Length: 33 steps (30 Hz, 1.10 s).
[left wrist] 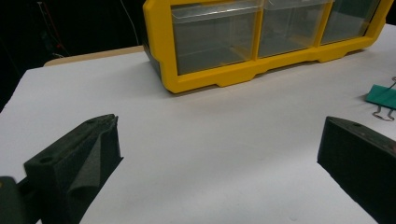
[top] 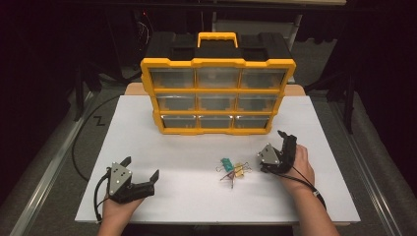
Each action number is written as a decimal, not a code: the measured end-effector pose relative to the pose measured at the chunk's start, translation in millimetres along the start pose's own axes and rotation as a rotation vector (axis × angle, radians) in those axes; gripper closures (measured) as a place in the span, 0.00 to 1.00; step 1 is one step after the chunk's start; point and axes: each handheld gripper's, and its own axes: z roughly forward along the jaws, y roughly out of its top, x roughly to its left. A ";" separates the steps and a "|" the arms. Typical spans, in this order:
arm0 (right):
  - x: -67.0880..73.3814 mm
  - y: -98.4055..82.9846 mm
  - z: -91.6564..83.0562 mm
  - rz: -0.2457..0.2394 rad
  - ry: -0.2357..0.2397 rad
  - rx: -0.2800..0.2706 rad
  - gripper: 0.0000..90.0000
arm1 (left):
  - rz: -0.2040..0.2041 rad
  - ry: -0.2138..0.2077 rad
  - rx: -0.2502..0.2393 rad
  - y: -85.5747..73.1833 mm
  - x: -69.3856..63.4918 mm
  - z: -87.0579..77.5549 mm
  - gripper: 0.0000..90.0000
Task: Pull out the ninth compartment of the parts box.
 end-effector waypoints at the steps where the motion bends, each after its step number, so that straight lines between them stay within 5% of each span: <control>1: 2.3 1.4 -0.3 -0.027 -0.016 0.001 0.01 | -0.001 0.004 0.003 -0.2 0.5 0.2 0.00; 33: 13.2 16.5 -8.6 -0.328 -0.105 0.019 0.02 | 0.001 -0.020 -0.002 -1.1 -0.2 1.1 0.00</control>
